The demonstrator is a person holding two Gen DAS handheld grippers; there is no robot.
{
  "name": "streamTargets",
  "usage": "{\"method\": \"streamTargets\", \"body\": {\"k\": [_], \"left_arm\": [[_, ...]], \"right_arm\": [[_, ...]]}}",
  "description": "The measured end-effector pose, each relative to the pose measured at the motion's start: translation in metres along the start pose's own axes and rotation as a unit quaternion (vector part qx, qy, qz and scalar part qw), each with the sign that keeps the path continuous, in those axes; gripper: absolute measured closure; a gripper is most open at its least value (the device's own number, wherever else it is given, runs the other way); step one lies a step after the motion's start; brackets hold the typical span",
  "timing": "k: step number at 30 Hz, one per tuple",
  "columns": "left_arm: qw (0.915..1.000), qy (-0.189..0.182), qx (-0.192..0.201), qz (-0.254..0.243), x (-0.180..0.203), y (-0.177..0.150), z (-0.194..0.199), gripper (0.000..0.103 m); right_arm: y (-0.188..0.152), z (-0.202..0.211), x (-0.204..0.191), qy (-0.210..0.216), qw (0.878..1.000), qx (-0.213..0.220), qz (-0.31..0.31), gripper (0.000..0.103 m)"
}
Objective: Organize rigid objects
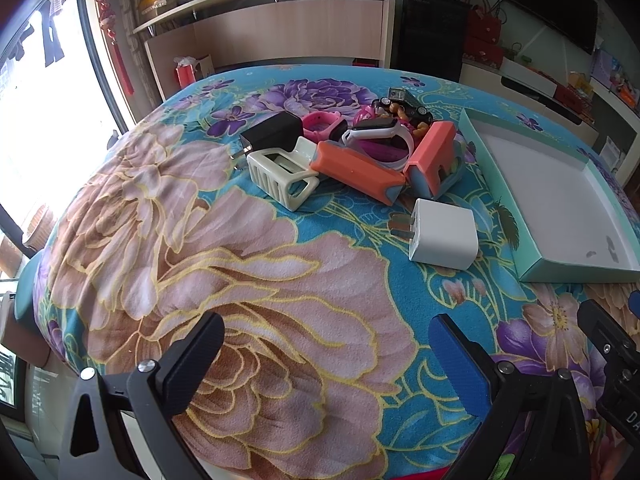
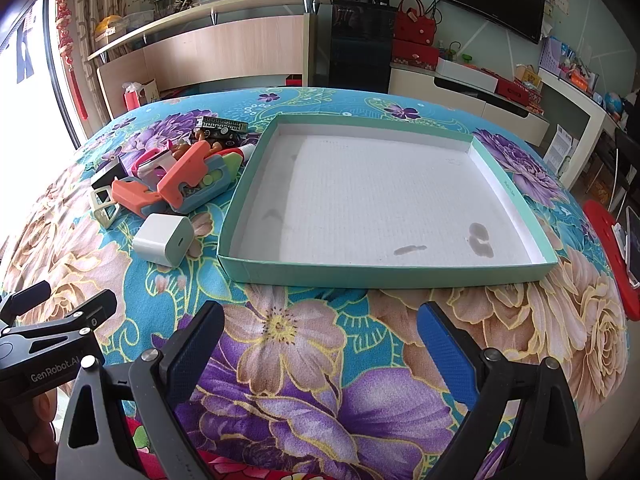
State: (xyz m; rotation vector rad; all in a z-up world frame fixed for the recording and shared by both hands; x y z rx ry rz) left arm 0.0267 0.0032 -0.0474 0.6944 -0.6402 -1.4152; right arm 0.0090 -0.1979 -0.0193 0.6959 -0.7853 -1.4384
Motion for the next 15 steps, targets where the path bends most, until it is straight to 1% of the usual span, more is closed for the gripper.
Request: {"method": "streamTargets", "body": {"k": [15], "left_arm": [[1.0000, 0.000, -0.003, 0.002, 0.0000, -0.0005, -0.0009, 0.000]], "right_arm": [[-0.0003, -0.0007, 0.0009, 0.000, 1.000, -0.001, -0.003, 0.006]]}}
Point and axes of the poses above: each gripper's, at about its wrist camera, not at the fingertips, and z roughly against the way its jaws point, x to its right, y to its top, the point moved 4 cm from there along -z, roughly the way its jaws point, and after that the axes turned 15 degrees about x, right-handed, at the moved point
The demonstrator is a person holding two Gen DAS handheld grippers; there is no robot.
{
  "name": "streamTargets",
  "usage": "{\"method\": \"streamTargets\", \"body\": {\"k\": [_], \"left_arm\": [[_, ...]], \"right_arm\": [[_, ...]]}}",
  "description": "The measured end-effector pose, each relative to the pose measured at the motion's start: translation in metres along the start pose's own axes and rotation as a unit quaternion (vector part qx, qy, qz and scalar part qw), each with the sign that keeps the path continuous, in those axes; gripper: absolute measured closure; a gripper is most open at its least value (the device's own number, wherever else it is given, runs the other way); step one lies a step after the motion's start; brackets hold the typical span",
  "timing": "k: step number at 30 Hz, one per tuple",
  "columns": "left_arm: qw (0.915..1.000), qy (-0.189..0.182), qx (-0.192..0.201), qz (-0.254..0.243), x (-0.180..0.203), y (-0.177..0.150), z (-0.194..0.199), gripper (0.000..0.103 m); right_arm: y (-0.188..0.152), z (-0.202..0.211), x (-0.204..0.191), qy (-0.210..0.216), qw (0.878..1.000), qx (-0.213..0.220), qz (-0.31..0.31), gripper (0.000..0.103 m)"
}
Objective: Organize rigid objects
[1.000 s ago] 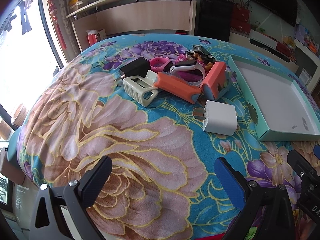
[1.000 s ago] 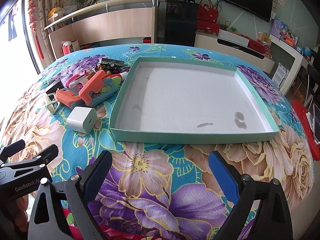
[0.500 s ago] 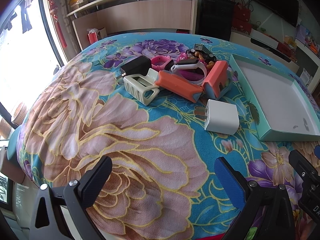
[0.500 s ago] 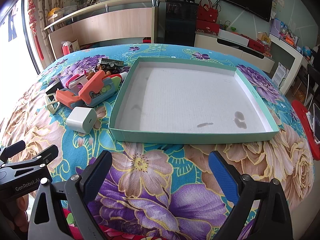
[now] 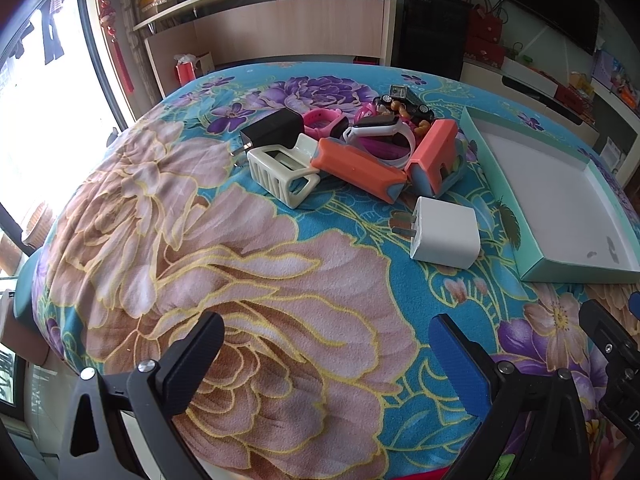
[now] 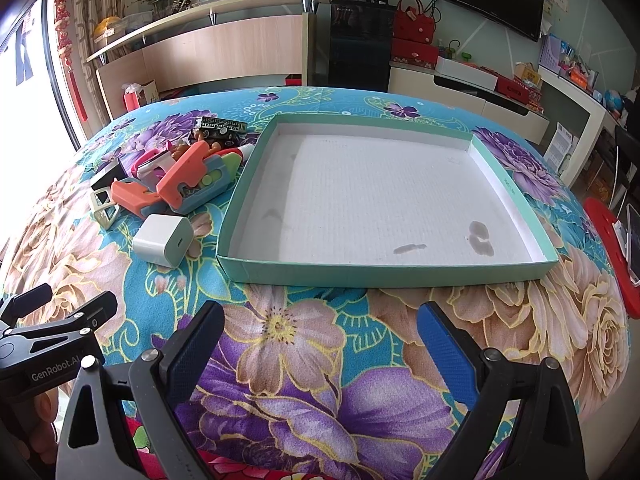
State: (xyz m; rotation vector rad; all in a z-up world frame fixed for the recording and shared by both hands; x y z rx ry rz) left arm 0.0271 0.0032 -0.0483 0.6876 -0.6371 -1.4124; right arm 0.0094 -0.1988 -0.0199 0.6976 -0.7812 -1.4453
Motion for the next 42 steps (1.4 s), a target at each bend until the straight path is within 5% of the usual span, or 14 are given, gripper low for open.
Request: {"method": "streamTargets", "body": {"k": [14, 23, 33, 42], "left_arm": [[1.0000, -0.003, -0.001, 0.006, -0.001, 0.001, 0.000, 0.000], [0.9999, 0.002, 0.002, -0.014, -0.014, 0.029, 0.005, 0.000], [0.9994, -0.009, 0.026, 0.020, -0.044, 0.083, 0.010, 0.000], [0.9986, -0.004, 0.022, 0.048, -0.071, 0.083, -0.001, 0.000]], "right_arm": [[0.001, 0.001, -0.001, 0.000, 1.000, 0.001, 0.001, 0.006], [0.020, 0.010, -0.004, 0.010, 1.000, 0.016, 0.012, 0.006], [0.061, 0.009, -0.024, 0.062, 0.998, 0.029, -0.005, 0.006], [0.058, -0.007, -0.072, 0.118, 0.993, 0.009, 0.018, 0.006]]}}
Point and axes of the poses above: each gripper's, at about its wrist camera, not at the fingertips, and z roughly against the way its jaws point, x to its right, y to its top, the point moved 4 cm from there along -z, roughly the way its jaws point, and after that the axes turned 15 degrees about x, right-handed, at the moved point
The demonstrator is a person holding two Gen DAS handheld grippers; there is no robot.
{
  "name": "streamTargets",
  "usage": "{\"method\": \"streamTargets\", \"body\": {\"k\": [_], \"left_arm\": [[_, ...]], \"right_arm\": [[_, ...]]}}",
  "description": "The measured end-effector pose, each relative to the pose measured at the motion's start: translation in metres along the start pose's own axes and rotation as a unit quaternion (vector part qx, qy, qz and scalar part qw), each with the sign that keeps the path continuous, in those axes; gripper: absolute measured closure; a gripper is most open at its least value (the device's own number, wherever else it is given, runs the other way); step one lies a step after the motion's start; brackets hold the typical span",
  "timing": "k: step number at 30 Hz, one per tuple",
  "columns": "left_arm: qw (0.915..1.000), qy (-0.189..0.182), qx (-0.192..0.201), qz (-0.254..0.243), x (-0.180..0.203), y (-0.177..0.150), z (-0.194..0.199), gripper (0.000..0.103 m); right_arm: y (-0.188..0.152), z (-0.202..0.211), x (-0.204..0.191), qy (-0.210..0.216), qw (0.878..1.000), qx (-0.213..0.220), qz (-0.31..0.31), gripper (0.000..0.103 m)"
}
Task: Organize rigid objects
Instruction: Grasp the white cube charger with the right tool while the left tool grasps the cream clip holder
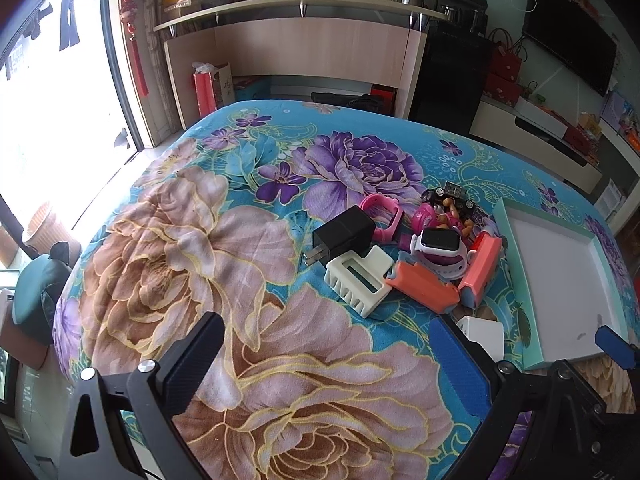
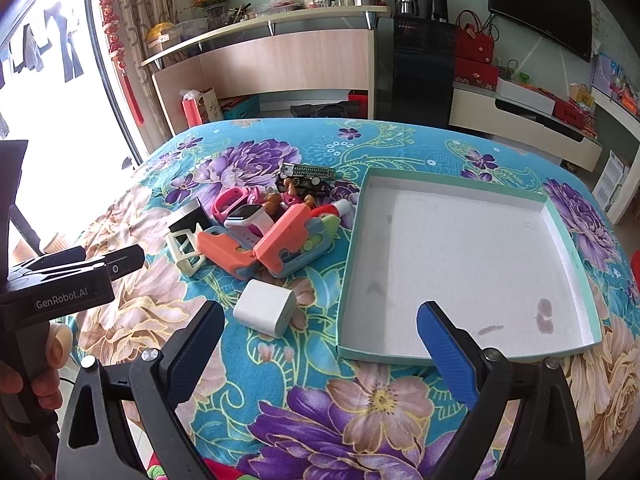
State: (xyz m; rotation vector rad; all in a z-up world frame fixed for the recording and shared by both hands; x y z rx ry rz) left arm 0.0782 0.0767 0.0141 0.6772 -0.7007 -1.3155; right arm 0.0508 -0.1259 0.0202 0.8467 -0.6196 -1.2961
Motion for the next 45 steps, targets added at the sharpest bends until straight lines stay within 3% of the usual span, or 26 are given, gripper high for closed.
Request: {"method": "streamTargets", "body": {"k": [9, 22, 33, 39, 45], "left_arm": [[0.9996, -0.014, -0.005, 0.025, -0.017, -0.005, -0.023, 0.000], [0.9980, -0.035, -0.040, -0.034, 0.003, -0.019, -0.082, 0.000], [0.9962, -0.044, -0.031, -0.069, 0.012, -0.018, -0.109, 0.001], [0.9954, -0.053, -0.017, -0.078, 0.015, -0.016, -0.109, 0.014], [0.9942, -0.067, -0.012, -0.083, 0.019, -0.015, -0.104, 0.039]], "right_arm": [[-0.015, -0.035, -0.029, 0.025, 0.999, -0.030, 0.012, 0.006], [-0.027, -0.069, -0.034, 0.026, 0.998, -0.057, 0.004, 0.008], [-0.032, -0.082, -0.037, 0.020, 0.998, -0.054, 0.018, 0.017], [-0.034, -0.084, -0.035, 0.012, 0.998, -0.052, 0.015, 0.035], [-0.034, -0.083, -0.035, 0.015, 0.999, -0.049, 0.012, 0.045]]}}
Point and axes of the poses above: each gripper's, at about its wrist camera, not at the fingertips, and z roughly against the way its jaws point, x to its right, y to its top, the point moved 4 cm from there along -z, roughly the way its jaws point, and after that the axes turned 15 degrees about x, right-handed, at the moved point
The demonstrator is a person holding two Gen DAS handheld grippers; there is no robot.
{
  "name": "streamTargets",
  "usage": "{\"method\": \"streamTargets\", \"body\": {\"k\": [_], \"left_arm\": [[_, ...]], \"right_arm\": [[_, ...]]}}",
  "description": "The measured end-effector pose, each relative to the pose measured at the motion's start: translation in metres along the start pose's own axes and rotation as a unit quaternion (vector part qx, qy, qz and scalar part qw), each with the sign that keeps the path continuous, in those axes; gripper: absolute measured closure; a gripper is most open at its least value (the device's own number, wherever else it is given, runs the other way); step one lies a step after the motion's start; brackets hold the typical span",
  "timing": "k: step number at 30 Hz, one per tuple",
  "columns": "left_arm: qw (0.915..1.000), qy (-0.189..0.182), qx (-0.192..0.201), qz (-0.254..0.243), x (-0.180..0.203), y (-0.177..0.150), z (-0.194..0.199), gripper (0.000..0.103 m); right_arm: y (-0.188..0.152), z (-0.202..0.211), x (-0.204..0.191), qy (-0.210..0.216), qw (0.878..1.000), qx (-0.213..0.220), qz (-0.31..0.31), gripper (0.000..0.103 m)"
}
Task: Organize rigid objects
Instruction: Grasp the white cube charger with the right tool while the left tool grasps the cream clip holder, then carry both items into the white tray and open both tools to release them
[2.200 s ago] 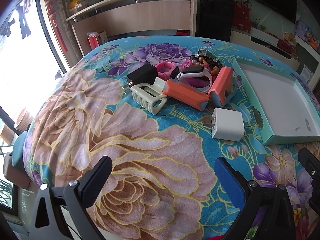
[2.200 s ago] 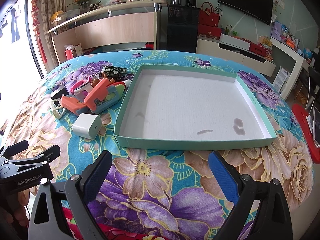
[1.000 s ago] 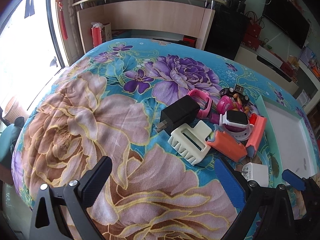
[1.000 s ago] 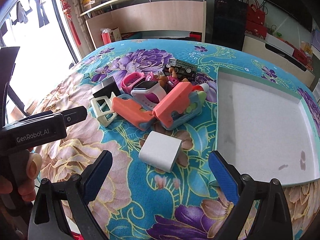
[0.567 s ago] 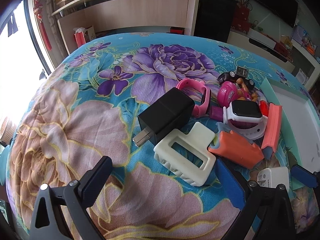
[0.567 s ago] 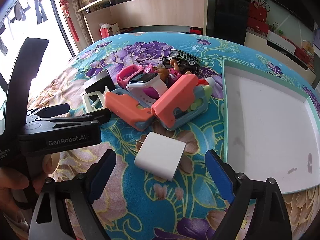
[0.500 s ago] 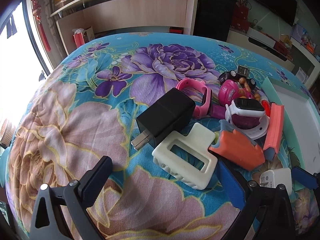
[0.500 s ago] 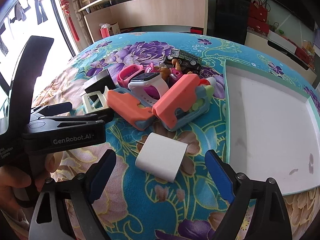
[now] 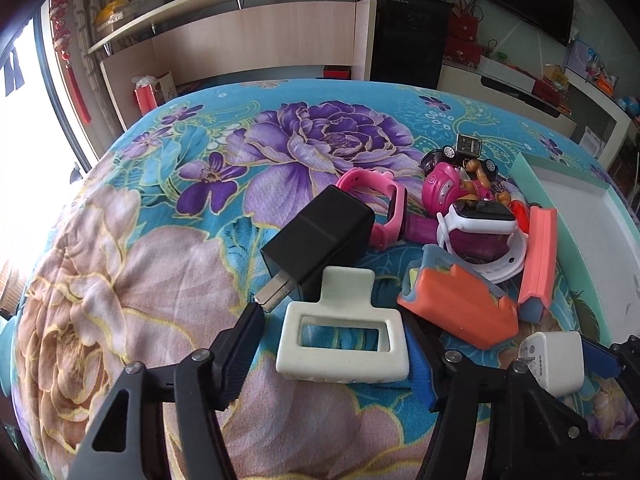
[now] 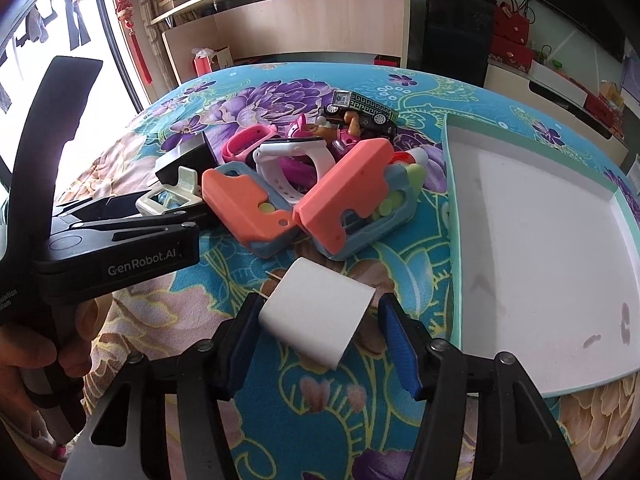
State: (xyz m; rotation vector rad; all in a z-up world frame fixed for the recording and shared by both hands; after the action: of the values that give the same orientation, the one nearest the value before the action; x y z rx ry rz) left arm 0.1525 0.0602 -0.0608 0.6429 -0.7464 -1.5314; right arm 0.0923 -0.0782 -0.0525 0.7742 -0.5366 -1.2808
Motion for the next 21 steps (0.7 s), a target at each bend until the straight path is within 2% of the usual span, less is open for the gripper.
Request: {"method": "streamTargets", "body": {"k": [3, 12, 17, 21], "left_arm": [[1.0000, -0.003, 0.000, 0.004, 0.001, -0.002, 0.004, 0.047], [0.9997, 0.009, 0.015, 0.019, -0.002, 0.003, 0.032, 0.047], [0.9986, 0.014, 0.045, 0.023, -0.002, 0.026, 0.057, 0.047], [0.9977, 0.003, 0.063, 0.025, 0.009, 0.047, 0.070, 0.047]], "right_arm": [[0.000, 0.000, 0.000, -0.001, 1.000, 0.002, 0.000, 0.046], [0.005, 0.012, 0.001, 0.004, 1.000, 0.013, -0.012, 0.046], [0.025, 0.032, 0.006, 0.007, 0.999, 0.047, -0.021, 0.046], [0.047, 0.041, 0.019, -0.010, 0.997, 0.068, -0.032, 0.046]]}}
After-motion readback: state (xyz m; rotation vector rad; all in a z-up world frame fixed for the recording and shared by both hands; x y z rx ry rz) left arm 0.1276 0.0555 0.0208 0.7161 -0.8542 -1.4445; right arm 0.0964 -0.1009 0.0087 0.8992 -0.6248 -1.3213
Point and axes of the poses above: each gripper's, at about its wrist camera, not at the fingertips, and z roughly against the way its jaws point, x to its right, y to its top, the point moved 4 cm from there along -z, roughly the way its jaws point, and after that the axes turned 15 degrees about x, right-handed, at the moved point
